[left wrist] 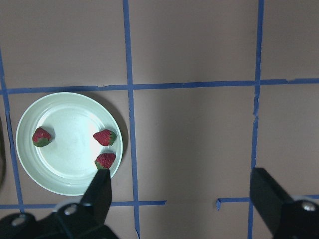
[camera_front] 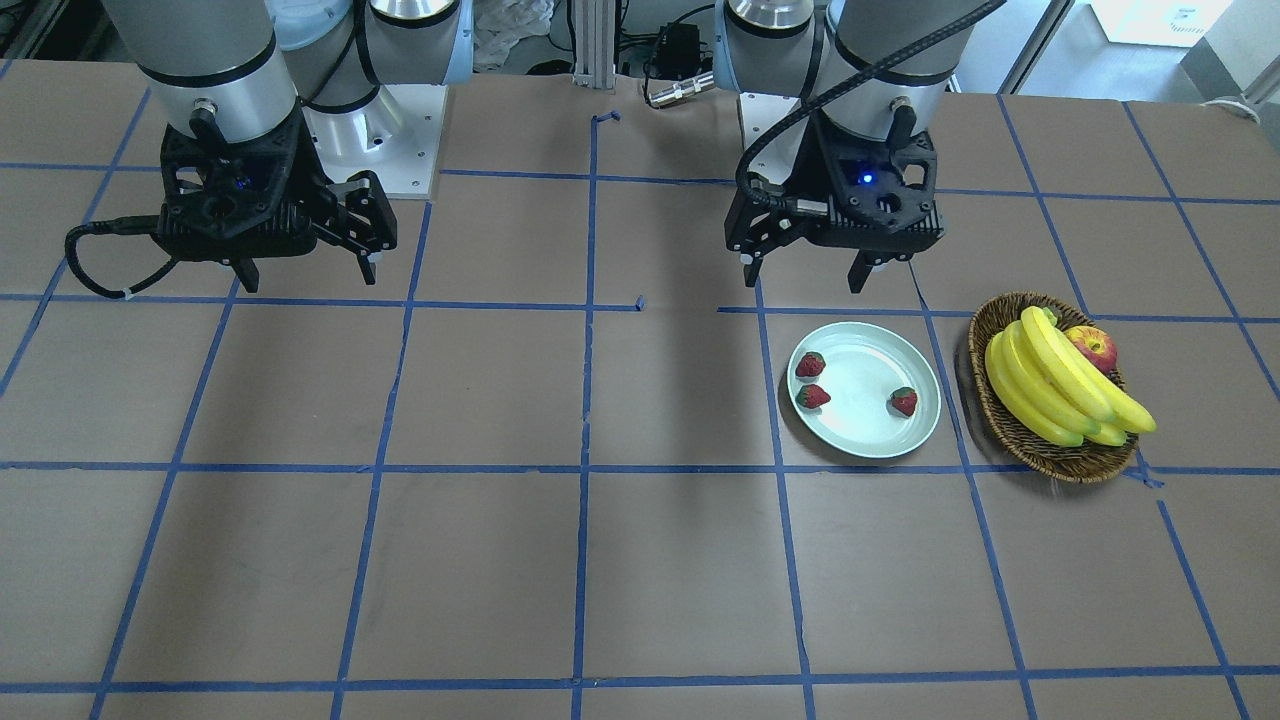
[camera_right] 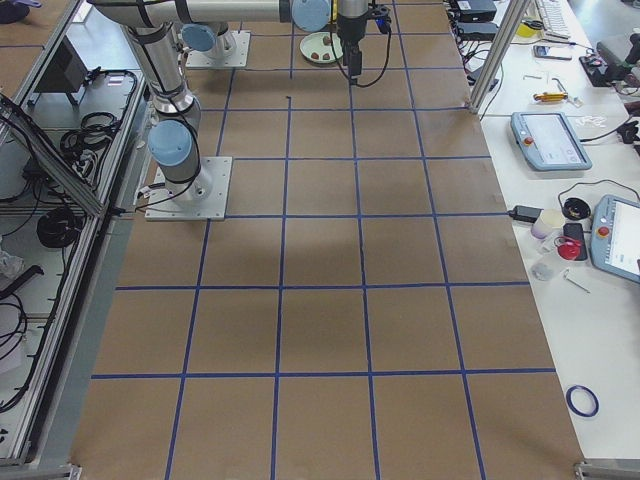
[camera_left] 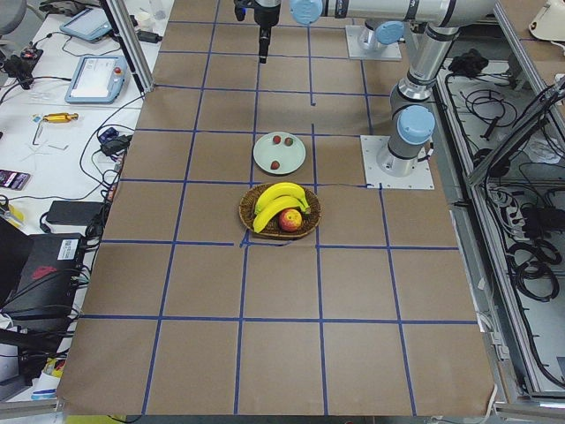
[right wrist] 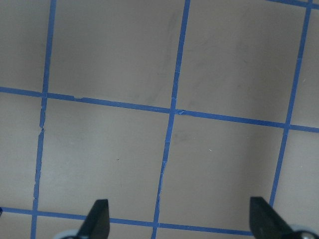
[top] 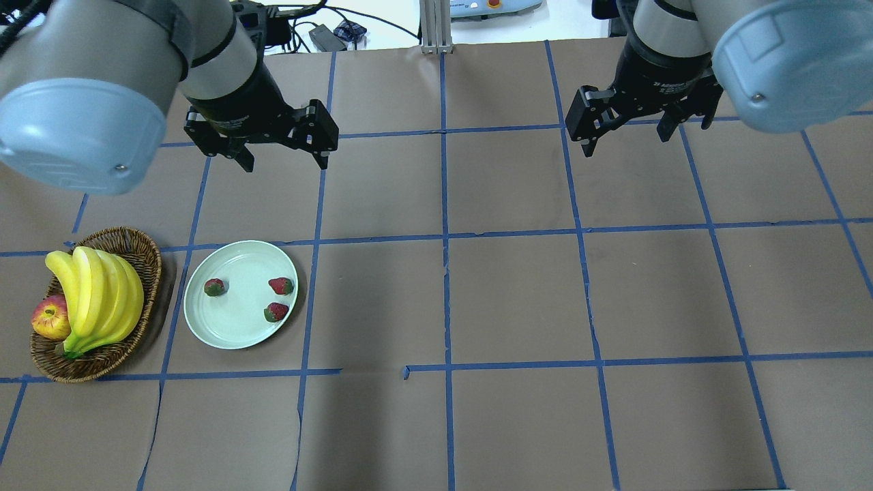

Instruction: Collect all strawberries into plate

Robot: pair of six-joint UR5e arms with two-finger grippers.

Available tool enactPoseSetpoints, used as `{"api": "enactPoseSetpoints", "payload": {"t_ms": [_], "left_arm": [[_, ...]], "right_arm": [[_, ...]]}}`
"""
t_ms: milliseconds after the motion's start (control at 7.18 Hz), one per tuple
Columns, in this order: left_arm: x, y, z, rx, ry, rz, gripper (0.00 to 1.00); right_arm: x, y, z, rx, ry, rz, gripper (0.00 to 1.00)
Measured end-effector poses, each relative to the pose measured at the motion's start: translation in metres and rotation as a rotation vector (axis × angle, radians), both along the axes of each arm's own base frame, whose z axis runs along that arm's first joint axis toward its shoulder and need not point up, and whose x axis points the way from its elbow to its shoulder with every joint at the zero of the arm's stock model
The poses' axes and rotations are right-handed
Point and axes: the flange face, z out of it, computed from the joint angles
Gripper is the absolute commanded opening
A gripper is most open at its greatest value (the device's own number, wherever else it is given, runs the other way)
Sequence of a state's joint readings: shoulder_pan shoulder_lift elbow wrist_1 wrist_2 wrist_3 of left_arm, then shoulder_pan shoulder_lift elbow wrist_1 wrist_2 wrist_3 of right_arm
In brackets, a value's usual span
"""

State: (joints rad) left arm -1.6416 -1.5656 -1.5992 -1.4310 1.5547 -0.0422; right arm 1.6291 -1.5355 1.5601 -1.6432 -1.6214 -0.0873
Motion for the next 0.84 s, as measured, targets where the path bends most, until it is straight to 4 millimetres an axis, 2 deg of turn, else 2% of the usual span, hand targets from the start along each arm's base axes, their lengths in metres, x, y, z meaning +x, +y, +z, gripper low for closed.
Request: {"api": "enactPoseSetpoints", "payload": {"t_ms": [279, 836], "left_arm": [[0.019, 0.002, 0.007, -0.022, -0.024, 0.015, 1.00], [0.022, 0.006, 0.002, -0.007, -0.035, 0.023, 1.00]], "right_arm": [[0.000, 0.000, 0.000, -0.001, 0.000, -0.001, 1.00], [0.000, 0.002, 0.001, 0.007, -0.009, -0.001, 1.00]]}}
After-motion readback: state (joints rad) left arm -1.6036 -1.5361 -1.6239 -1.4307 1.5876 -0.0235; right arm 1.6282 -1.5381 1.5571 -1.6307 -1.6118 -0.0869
